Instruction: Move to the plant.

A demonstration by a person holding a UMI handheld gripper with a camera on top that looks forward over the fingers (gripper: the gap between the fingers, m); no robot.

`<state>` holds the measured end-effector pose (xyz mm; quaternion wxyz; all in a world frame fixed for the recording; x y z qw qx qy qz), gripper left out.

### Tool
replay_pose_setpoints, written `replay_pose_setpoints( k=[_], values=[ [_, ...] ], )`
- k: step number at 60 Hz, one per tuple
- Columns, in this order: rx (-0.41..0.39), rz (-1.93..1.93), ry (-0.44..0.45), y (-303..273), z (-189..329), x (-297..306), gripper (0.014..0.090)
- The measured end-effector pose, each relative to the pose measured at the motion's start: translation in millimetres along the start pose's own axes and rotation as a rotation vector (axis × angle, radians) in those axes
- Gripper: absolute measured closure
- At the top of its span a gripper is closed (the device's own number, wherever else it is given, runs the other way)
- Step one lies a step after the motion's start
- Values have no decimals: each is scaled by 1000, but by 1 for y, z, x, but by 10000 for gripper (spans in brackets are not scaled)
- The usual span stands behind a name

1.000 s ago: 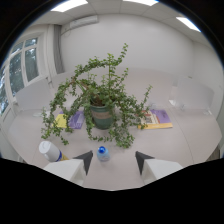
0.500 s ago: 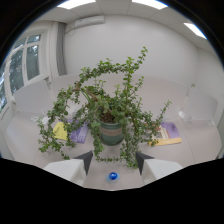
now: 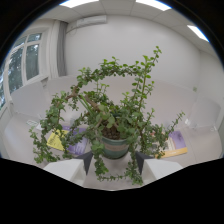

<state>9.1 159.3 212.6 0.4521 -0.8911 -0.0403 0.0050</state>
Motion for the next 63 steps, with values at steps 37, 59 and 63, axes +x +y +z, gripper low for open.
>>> replay_pose_setpoints(
  k=[37,59,63],
  values=[
    [6,12,-7,-8,30,-7,201],
    [-4,17,-4,-6,31,-7,202],
    [-5,19,-4,-4,30,-7,200]
  ],
)
